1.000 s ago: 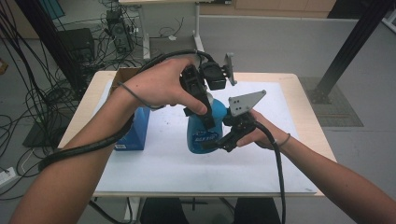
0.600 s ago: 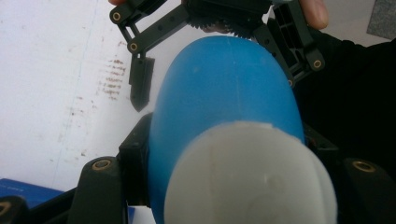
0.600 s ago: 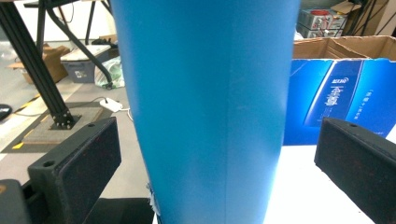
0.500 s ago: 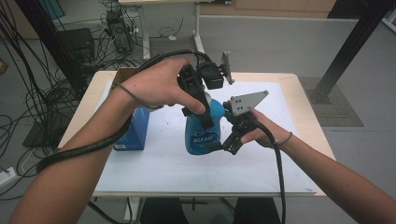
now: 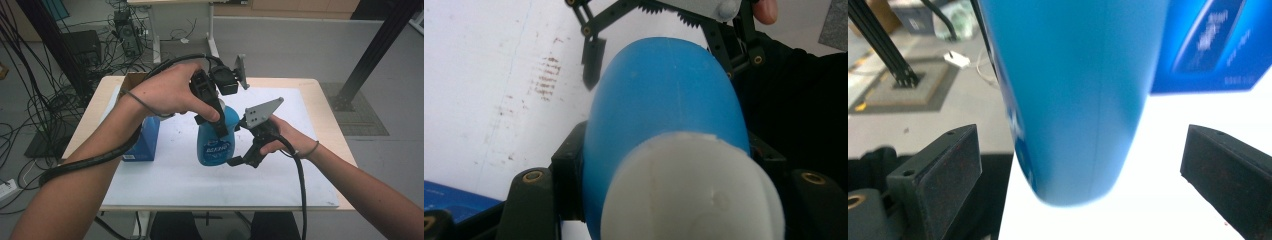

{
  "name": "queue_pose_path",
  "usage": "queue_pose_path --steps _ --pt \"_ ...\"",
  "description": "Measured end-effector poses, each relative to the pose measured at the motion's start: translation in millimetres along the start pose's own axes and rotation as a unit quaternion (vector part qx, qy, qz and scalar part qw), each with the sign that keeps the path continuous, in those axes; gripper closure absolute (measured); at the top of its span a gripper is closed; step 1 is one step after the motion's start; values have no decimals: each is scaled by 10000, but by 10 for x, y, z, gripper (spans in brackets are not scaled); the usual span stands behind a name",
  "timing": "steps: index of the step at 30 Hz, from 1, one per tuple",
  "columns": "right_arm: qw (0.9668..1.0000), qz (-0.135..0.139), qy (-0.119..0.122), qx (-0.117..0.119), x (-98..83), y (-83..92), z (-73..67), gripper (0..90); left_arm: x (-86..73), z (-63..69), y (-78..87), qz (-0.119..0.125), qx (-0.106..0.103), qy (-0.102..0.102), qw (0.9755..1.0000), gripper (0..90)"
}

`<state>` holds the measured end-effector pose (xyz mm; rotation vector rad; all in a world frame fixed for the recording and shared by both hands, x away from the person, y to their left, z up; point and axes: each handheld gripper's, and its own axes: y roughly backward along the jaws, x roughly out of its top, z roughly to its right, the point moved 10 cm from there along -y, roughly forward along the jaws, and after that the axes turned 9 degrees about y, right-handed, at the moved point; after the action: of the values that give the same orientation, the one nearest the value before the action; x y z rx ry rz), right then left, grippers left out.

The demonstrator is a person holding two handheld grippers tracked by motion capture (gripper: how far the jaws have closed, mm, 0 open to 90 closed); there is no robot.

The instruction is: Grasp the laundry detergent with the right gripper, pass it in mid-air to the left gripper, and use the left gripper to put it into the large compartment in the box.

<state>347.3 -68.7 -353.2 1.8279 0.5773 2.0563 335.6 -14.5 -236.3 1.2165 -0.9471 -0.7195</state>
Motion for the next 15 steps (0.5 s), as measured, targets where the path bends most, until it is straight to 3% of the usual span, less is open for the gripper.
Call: queue_pose_path --steps 2,3,4,7,10,12,13,14,15 --pt "9990 -451 -20 29 -111 40 -7 36 -10 -11 -5 -14 -9 45 10000 377" --pt "9990 -451 -20 29 -111 40 -7 36 -10 -11 -5 -14 -9 45 10000 377" --pt "9968 -797 -17 71 -185 63 -14 37 -16 -16 -7 -37 -9 70 10000 377" --pt "9920 -1246 -133 168 -294 98 -25 42 -21 -30 -9 -34 5 127 9999 377" --pt "9840 -1759 -188 215 -427 142 -21 49 -31 -46 -7 -39 16 152 9999 377" --pt "9774 -2084 -254 253 -520 173 -24 59 -34 -50 -6 -28 18 174 9998 377" --pt "9725 -2288 -308 295 -581 197 -26 63 -38 -52 -5 -32 20 178 9998 377" --pt "9725 -2288 -308 295 -581 197 -26 63 -41 -52 -2 -26 27 192 9998 377" --pt "9690 -2430 -325 305 -624 214 -25 60 -41 -49 2 -8 51 172 9998 377"
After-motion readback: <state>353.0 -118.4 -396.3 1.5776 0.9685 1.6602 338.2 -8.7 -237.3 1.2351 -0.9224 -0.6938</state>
